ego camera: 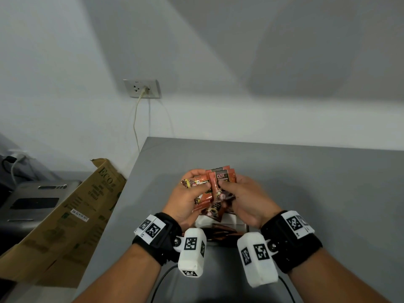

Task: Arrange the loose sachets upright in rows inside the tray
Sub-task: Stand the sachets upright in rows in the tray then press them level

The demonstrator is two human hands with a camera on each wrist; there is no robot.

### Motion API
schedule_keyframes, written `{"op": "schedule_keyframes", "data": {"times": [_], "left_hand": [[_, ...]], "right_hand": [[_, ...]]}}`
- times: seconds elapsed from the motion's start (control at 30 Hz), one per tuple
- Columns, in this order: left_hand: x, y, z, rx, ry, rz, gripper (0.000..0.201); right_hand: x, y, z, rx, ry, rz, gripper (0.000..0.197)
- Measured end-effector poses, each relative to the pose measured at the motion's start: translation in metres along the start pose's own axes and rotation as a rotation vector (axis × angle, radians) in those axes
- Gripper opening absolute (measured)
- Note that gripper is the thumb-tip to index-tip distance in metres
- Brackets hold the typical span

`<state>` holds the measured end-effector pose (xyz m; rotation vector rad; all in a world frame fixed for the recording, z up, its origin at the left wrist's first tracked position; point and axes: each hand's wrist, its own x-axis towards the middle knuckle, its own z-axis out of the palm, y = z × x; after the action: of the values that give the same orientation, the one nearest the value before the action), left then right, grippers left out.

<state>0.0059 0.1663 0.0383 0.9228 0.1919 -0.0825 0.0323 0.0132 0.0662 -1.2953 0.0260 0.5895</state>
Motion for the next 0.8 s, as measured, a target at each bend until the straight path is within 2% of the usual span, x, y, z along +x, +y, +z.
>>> {"op": "schedule_keyframes", "data": {"times": [0.1,0.2,0.3,0.37,0.47,0.6,0.7,0.8], "left_hand": [[-0.002,0.001,0.0,0.003,-0.039,-0.043,0.03],[-0.001,0.01,-0.003,0.124,-0.055,-0.113,0.019],[-0.001,0.016,-0.002,0.329,-0.093,-0.128,0.028],[-0.002,0.015,0.0,0.346,-0.075,-0.111,0.033],[0.0,0.011,0.0,0.249,0.039,-0.054,0.036],[0.0,0.006,0.009,0.1,0.04,-0.05,0.04],[-0.001,0.011,0.008,-0.021,0.04,-0.143,0.038],[0.0,0.012,0.0,0.045,0.068,-0.119,0.042]], "right_hand": [[0.0,0.0,0.001,-0.065,-0.008,0.02,0.02],[0.001,-0.007,-0.007,-0.319,-0.035,-0.025,0.019],[0.001,-0.016,-0.008,-0.465,-0.024,-0.105,0.021],[0.002,-0.017,-0.008,-0.346,0.054,-0.161,0.024],[0.004,-0.011,-0.007,-0.079,0.076,-0.114,0.023],[0.002,0.0,0.003,-0.098,0.062,-0.057,0.024],[0.004,-0.006,0.0,0.075,0.135,-0.08,0.023],[0.003,-0.011,-0.011,0.145,0.132,-0.056,0.02]]}}
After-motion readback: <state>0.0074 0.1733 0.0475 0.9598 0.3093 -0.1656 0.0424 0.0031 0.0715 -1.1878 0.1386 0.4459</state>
